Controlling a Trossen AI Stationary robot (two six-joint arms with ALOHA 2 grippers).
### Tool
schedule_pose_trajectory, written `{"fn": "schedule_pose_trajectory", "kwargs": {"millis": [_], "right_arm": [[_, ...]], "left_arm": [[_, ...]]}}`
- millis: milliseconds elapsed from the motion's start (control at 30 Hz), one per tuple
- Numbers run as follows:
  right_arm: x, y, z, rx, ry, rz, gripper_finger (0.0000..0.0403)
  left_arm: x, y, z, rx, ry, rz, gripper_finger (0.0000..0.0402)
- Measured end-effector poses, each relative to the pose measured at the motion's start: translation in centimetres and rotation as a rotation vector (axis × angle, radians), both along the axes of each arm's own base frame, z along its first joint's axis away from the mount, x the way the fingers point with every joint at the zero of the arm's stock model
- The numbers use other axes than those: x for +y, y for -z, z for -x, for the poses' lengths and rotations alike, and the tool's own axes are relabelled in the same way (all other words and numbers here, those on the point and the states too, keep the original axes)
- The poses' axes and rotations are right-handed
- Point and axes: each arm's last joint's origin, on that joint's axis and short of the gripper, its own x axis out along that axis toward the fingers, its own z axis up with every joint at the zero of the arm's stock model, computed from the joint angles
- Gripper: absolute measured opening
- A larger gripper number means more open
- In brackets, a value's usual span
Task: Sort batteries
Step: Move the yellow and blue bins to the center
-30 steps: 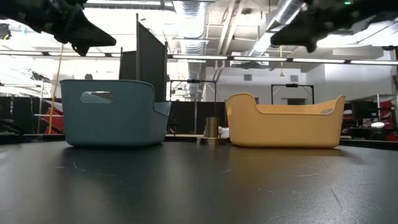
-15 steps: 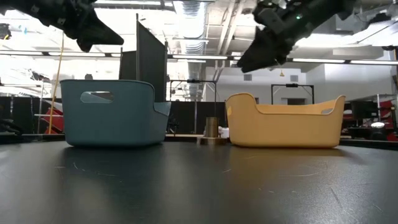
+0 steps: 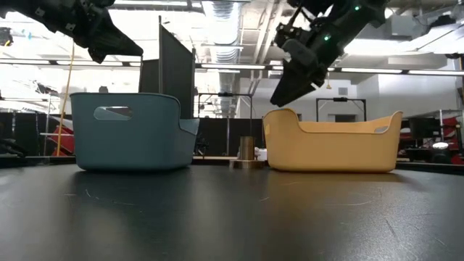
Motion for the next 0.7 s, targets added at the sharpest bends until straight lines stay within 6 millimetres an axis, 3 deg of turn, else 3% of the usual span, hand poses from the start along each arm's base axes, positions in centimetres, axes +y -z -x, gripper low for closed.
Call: {"fn": "schedule_pose_trajectory", "kwargs": {"millis": [233, 433, 700], "right_arm": [[-1.6, 0.6, -0.4, 0.026, 0.066, -0.018, 0.0230], [-2.7, 0.8, -0.2, 0.039, 0.060, -0.062, 0.0191], [-3.0, 3.7, -1.7, 0.138, 0.006, -0.126, 0.0137]], "left_arm": [[-0.1, 0.0, 0.0, 0.001, 0.021, 0.007, 0.0000], [-0.1, 0.0, 0.0, 0.002, 0.024, 0.009, 0.0000], [-0.1, 0.0, 0.0, 0.002, 0.025, 0.009, 0.0000]]}}
